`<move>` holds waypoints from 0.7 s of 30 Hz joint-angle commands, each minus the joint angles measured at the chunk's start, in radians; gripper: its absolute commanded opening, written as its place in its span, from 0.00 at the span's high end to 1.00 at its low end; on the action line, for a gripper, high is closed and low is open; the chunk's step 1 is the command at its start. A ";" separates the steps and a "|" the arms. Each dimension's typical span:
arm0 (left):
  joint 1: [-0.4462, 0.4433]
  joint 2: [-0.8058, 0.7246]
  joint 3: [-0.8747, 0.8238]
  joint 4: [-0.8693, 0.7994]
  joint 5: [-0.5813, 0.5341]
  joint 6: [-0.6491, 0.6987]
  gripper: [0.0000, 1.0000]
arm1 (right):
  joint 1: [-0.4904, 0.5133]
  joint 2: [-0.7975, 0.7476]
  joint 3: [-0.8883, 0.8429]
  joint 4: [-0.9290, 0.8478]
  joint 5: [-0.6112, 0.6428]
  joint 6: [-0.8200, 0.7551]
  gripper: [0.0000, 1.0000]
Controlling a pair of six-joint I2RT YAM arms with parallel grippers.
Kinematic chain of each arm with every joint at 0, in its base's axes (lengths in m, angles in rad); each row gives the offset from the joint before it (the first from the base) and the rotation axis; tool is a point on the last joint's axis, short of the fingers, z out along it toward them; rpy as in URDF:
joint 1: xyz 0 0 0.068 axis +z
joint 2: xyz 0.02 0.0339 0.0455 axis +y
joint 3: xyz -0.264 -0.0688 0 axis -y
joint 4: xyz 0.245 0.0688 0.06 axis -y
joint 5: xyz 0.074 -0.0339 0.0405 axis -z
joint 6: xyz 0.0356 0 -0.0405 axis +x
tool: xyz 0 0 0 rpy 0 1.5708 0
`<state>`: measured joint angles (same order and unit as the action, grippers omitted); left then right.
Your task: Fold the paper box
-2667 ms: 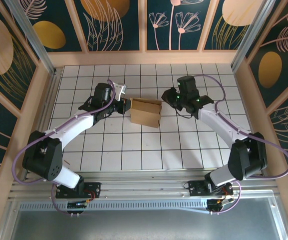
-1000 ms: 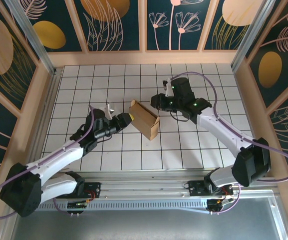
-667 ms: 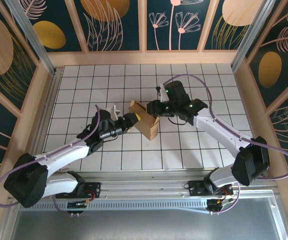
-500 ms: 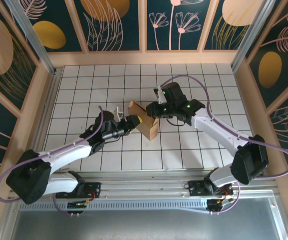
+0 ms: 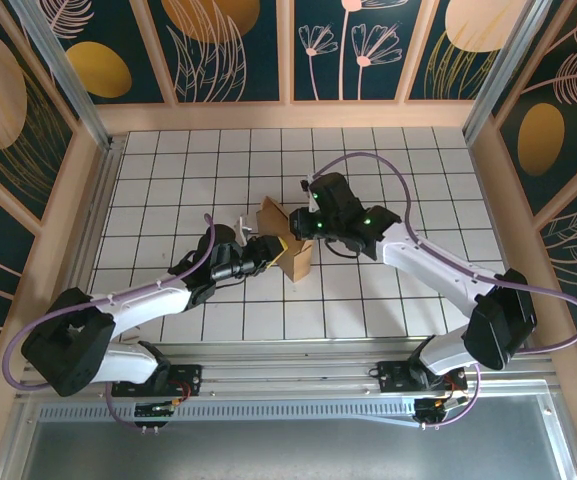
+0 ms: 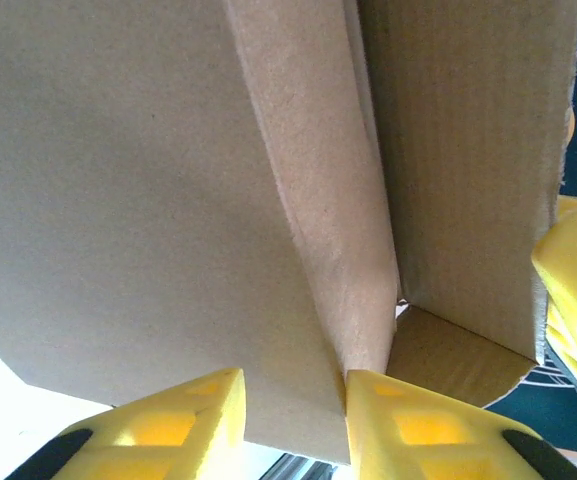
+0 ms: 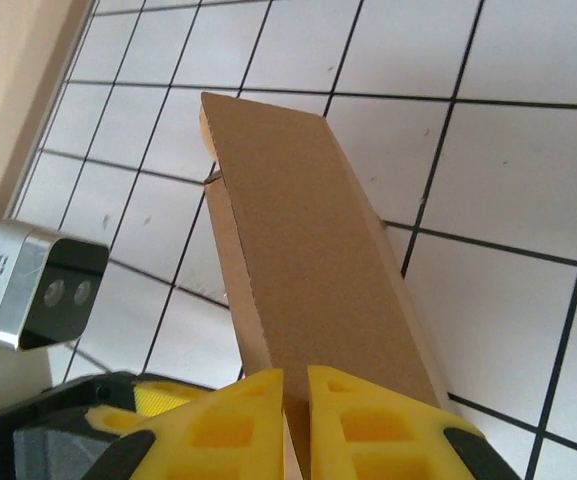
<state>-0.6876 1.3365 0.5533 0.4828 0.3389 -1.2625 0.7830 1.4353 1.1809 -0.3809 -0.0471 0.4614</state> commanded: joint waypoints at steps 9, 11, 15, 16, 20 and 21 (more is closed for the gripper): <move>-0.006 0.053 -0.020 0.027 -0.040 -0.049 0.74 | 0.105 -0.025 -0.112 0.023 0.221 0.131 0.87; -0.006 0.059 -0.022 0.042 -0.039 -0.057 0.74 | 0.128 -0.027 -0.135 0.052 0.230 0.152 0.87; -0.006 0.064 -0.027 0.065 -0.037 -0.067 0.75 | 0.162 -0.022 -0.165 0.103 0.242 0.212 0.87; -0.006 0.065 -0.027 0.066 -0.038 -0.069 0.75 | 0.177 -0.016 -0.177 0.130 0.240 0.224 0.87; -0.006 0.066 -0.026 0.065 -0.043 -0.069 0.75 | 0.213 0.013 -0.202 0.157 0.264 0.256 0.88; -0.006 0.066 -0.026 0.064 -0.046 -0.071 0.75 | 0.221 0.018 -0.212 0.165 0.274 0.257 0.88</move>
<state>-0.6903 1.3701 0.5495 0.5533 0.3313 -1.3067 0.9565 1.4124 1.0195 -0.1646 0.2481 0.6632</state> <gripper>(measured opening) 0.249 0.124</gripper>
